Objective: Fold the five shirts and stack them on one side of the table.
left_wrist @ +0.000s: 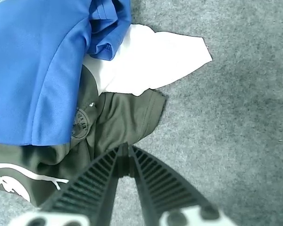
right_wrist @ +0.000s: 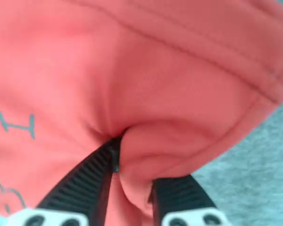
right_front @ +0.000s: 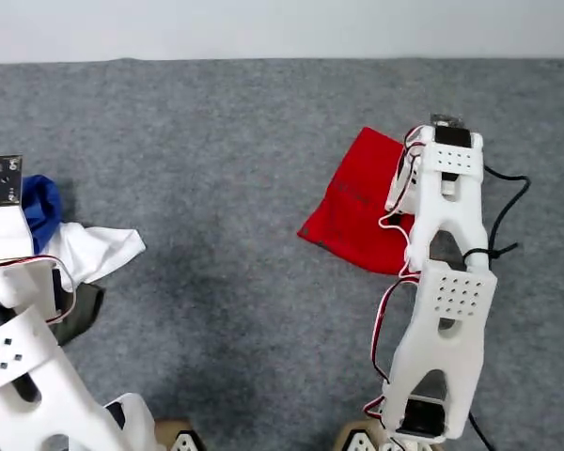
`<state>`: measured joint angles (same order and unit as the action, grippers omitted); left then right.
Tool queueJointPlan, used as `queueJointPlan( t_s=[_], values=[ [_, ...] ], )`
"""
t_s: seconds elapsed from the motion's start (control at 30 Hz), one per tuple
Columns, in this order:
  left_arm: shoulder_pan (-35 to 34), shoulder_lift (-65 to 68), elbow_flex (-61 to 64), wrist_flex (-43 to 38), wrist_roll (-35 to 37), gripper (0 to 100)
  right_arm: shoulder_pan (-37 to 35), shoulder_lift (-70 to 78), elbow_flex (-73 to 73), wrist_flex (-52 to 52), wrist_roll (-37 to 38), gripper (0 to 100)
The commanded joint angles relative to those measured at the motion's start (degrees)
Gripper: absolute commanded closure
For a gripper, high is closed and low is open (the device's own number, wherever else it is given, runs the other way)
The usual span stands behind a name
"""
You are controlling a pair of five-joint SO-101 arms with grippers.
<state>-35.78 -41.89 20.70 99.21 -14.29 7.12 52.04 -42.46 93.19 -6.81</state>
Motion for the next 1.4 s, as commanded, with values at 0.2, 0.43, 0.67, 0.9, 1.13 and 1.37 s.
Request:
queueJointPlan(
  t_s=[0.2, 0.43, 0.67, 0.9, 1.13, 1.37],
  values=[
    [0.09, -0.88, -0.13, 1.23, -0.44, 99, 16.84, -6.55, -1.49, 2.77, 29.89, 98.8],
    [0.00, -0.88, -0.13, 1.23, -0.44, 99, 29.41, -7.52, -1.49, -3.82, 38.68, 98.8],
    [0.00, -0.88, -0.13, 1.23, -0.44, 99, 37.05, -7.16, -1.49, -8.75, 39.74, 98.8],
    [0.00, -0.88, -0.22, 1.23, -0.44, 99, 38.81, -7.25, -1.49, -10.07, 39.74, 98.8],
    [0.00, -0.88, -0.22, 1.23, -0.44, 99, 40.57, -7.34, -2.37, -11.56, 39.74, 98.8],
    [0.00, -0.88, -0.22, 1.23, -0.44, 99, 41.01, -7.60, -4.92, -9.01, 39.56, 93.5]
  ],
)
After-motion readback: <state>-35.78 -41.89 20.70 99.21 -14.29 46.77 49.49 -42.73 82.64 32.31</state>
